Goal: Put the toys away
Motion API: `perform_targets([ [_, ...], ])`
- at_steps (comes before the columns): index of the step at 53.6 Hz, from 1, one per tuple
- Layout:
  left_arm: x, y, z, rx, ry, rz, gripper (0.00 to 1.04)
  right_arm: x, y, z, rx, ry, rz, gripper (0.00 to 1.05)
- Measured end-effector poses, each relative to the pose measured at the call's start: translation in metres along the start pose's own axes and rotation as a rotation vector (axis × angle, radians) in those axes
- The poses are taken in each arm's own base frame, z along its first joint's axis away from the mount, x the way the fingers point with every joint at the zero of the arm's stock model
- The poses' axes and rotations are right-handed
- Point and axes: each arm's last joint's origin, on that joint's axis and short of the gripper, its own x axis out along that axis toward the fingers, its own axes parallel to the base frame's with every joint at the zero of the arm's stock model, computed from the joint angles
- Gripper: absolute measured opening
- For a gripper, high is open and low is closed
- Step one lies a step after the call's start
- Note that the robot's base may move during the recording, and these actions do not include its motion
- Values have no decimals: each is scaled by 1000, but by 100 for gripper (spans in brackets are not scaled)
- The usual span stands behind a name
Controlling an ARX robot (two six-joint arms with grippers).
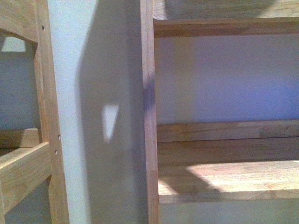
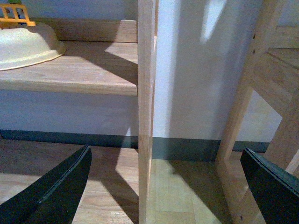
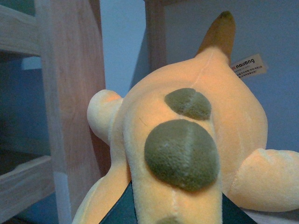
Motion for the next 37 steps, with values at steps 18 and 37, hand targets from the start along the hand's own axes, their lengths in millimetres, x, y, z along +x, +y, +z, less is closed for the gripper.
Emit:
perform_targets([
  [18, 0, 0, 0, 0, 0, 0, 99, 40, -14, -9, 210, 71, -10, 17],
  [37, 0, 0, 0, 0, 0, 0, 99, 66, -27, -30, 315, 157, -27, 17],
])
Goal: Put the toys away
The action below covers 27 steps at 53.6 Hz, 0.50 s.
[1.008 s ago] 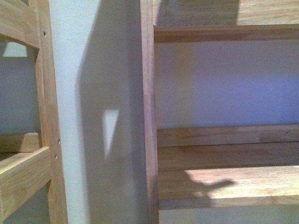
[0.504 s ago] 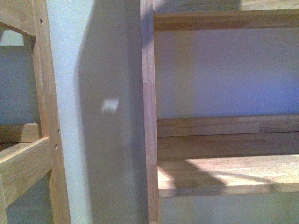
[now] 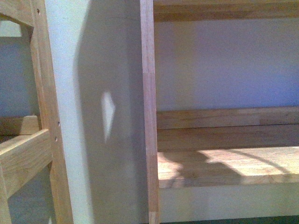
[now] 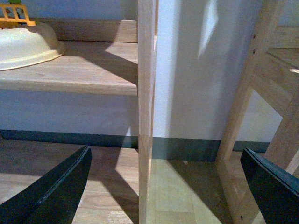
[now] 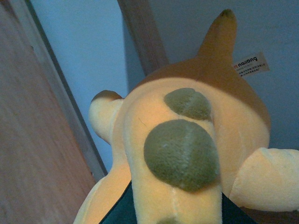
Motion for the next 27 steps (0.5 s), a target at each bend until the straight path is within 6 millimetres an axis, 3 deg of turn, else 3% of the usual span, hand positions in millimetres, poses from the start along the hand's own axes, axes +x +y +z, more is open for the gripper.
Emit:
perform_targets([
  [27, 0, 0, 0, 0, 0, 0, 99, 11, -4, -13, 166, 155, 84, 17],
])
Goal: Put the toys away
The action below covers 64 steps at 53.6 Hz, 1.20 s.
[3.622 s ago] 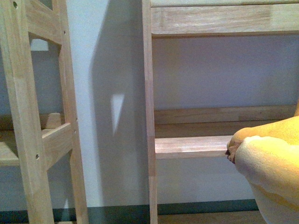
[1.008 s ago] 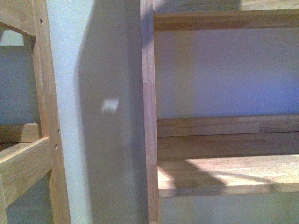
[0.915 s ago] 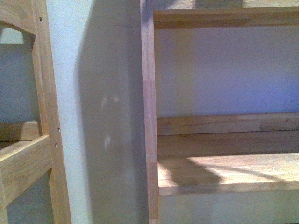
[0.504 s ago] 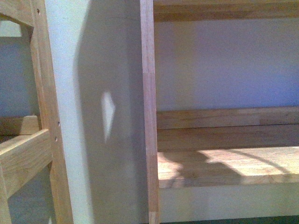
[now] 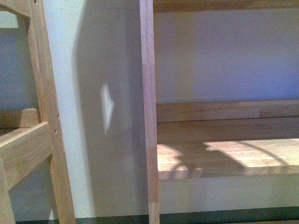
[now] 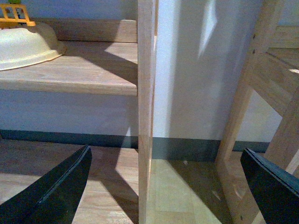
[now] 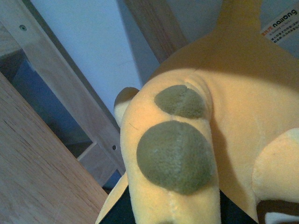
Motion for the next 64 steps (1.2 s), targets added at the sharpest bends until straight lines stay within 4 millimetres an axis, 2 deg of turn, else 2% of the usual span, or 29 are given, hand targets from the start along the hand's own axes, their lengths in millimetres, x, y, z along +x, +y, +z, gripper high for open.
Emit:
perform_targets([
  [12, 0, 0, 0, 0, 0, 0, 99, 3, -6, -8, 14, 22, 15, 17],
  [41, 0, 0, 0, 0, 0, 0, 99, -7, -16, -18, 21, 42, -28, 17],
  [43, 0, 0, 0, 0, 0, 0, 99, -7, -16, -18, 19, 40, -32, 20],
  [51, 0, 0, 0, 0, 0, 0, 99, -11, -20, -17, 12, 21, -51, 52],
  [64, 0, 0, 0, 0, 0, 0, 99, -15, -19, -14, -28, -1, -59, 83],
])
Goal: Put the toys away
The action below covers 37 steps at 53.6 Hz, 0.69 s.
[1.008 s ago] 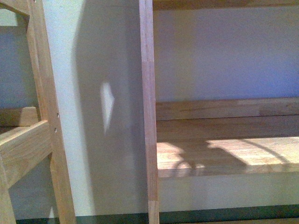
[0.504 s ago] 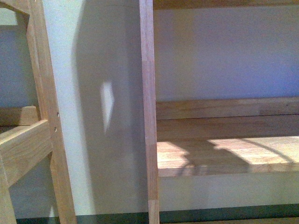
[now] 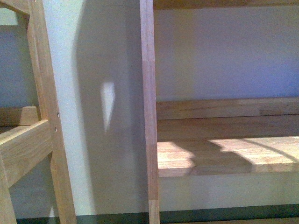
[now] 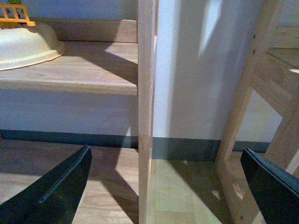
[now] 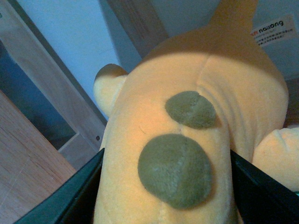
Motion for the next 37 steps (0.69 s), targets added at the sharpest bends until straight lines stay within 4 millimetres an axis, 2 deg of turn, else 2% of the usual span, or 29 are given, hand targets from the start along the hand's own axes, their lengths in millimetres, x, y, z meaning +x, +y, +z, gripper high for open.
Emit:
perform_targets([
  [9, 0, 0, 0, 0, 0, 0, 99, -6, 0, 4, -34, -26, -9, 104],
  [19, 0, 0, 0, 0, 0, 0, 99, -20, 4, 11, -77, -81, 8, 104],
  [37, 0, 0, 0, 0, 0, 0, 99, -82, 28, 24, -185, -277, 12, 104],
])
